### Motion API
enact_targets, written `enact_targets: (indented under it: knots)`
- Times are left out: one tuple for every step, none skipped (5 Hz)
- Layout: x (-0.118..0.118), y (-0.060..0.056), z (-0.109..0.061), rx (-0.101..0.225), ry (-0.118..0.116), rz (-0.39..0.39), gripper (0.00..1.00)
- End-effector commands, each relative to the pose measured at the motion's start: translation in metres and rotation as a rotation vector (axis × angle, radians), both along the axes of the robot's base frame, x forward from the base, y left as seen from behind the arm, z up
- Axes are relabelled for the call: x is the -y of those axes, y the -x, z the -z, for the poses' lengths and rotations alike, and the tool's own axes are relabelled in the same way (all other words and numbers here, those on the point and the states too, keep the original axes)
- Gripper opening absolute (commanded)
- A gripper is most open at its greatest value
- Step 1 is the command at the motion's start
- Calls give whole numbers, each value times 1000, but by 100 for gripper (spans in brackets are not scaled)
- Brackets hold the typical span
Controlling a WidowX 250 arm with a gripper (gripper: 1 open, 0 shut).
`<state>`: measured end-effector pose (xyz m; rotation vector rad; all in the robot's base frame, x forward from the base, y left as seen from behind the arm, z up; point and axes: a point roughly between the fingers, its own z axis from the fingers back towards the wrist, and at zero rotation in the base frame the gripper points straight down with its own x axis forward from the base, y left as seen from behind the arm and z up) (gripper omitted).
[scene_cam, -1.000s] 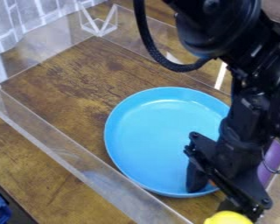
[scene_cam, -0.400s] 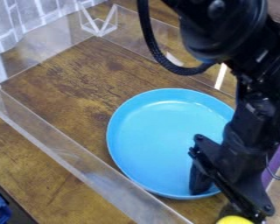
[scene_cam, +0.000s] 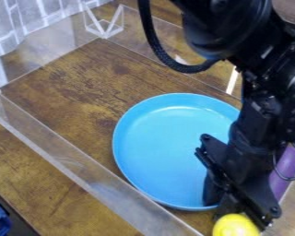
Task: Remove the lemon from the blue tray and put it on the table
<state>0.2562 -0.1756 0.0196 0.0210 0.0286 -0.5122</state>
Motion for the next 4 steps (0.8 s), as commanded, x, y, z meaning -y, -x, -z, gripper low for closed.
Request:
enact_targets:
  knots:
    - [4, 8, 1, -1, 11, 16, 0]
    - [4, 10, 2, 5, 18, 24, 0]
    - [4, 12, 3, 10, 23, 33, 0]
    - [5, 13, 4, 15, 28, 43, 0]
